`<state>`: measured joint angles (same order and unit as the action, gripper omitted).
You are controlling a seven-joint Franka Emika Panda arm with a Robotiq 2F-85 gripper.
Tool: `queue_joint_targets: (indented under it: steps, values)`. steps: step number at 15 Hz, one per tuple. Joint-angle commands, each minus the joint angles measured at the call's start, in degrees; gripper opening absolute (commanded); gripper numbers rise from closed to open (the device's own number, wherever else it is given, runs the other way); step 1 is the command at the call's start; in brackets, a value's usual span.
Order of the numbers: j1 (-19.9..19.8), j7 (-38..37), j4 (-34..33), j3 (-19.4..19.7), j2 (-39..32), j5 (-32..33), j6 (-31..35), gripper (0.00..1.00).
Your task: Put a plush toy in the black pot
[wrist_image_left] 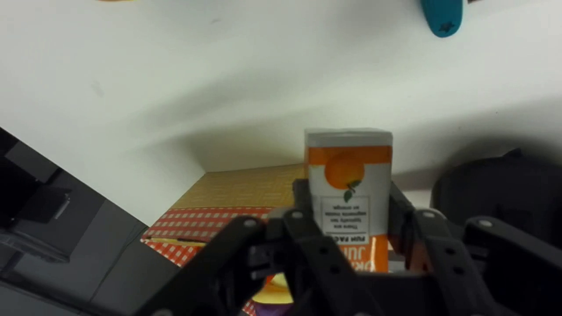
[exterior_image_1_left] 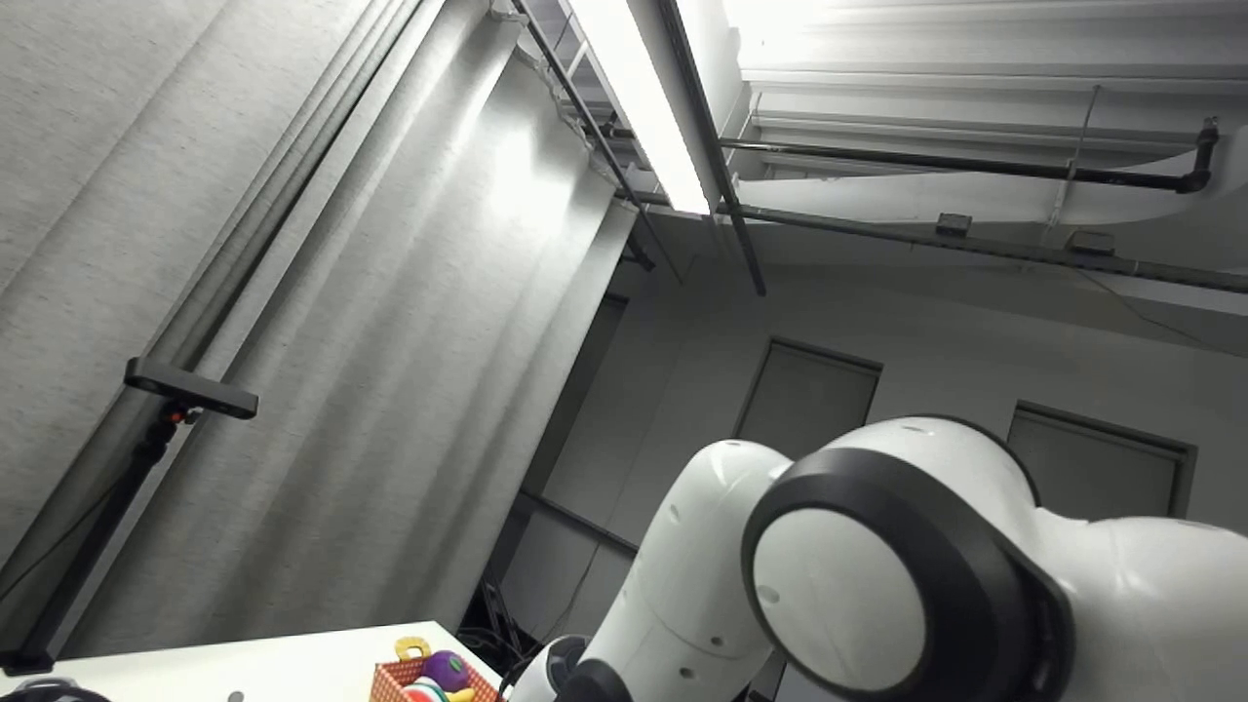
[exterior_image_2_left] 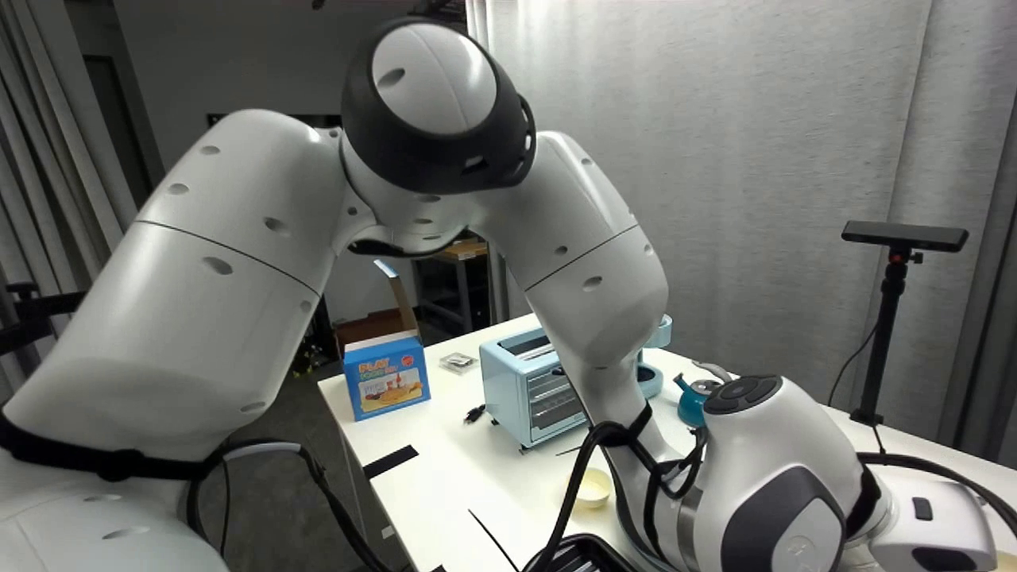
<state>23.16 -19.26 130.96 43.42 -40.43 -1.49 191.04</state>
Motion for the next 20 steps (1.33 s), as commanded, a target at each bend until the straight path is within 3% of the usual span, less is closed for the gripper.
queue_joint_targets:
  steps: [1, 13, 20]
  values:
    - [1.3, 3.8, -1.3, -1.5, -7.8, -8.8, 6.6, 0.16]
    - [-3.2, 11.7, -1.5, -10.2, -16.2, -30.8, 25.2, 0.16]
    - [-11.3, 14.4, -3.6, -17.9, -16.1, -34.1, 31.0, 0.16]
